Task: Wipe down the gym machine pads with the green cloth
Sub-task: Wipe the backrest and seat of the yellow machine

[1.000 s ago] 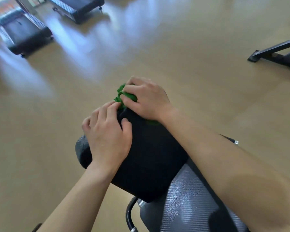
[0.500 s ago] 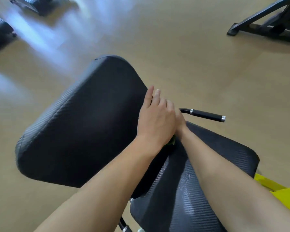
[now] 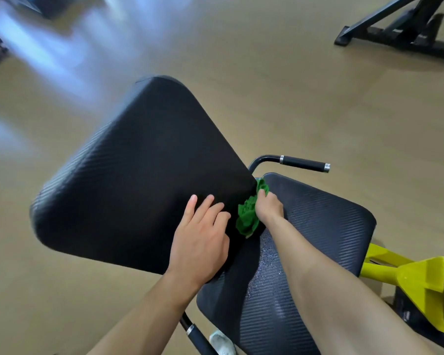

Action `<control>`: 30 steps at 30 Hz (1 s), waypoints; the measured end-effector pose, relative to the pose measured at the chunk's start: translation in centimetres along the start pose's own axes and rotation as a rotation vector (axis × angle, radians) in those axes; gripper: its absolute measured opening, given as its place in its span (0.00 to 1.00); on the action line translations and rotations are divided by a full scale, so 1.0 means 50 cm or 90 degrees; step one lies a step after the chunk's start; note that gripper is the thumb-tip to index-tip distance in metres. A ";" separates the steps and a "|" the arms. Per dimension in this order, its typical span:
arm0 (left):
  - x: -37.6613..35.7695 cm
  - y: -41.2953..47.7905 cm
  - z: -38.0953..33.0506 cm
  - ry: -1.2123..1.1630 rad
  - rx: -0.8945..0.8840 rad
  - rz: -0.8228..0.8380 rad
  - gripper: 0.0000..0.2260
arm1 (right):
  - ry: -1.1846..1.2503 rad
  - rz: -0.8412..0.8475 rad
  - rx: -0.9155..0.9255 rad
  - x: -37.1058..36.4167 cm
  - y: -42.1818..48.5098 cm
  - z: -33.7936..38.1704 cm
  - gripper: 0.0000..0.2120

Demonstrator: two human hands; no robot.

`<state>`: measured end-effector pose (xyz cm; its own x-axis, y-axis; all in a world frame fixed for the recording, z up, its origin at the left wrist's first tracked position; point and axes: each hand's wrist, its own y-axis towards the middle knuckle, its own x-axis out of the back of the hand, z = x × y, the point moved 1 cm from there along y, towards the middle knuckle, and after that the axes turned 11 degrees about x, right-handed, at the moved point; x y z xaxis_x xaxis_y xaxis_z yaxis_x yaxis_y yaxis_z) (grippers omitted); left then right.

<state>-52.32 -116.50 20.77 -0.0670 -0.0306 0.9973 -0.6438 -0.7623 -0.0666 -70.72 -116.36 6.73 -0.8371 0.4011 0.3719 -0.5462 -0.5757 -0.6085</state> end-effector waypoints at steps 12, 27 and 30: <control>0.136 -0.123 0.038 -0.422 0.182 0.192 0.24 | 0.354 0.195 -0.081 0.028 -0.407 0.067 0.15; 0.274 -0.329 0.126 -0.532 0.227 0.084 0.09 | -0.004 0.228 0.210 0.074 -0.682 0.192 0.12; 0.301 -0.384 0.147 -0.533 0.281 0.092 0.10 | -0.012 0.230 0.235 0.084 -0.707 0.207 0.13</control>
<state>-35.38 -107.09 37.29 0.5530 -0.4656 0.6909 -0.3151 -0.8846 -0.3439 -55.23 -101.70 37.02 -0.9727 0.1192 0.1990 -0.1936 -0.8897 -0.4134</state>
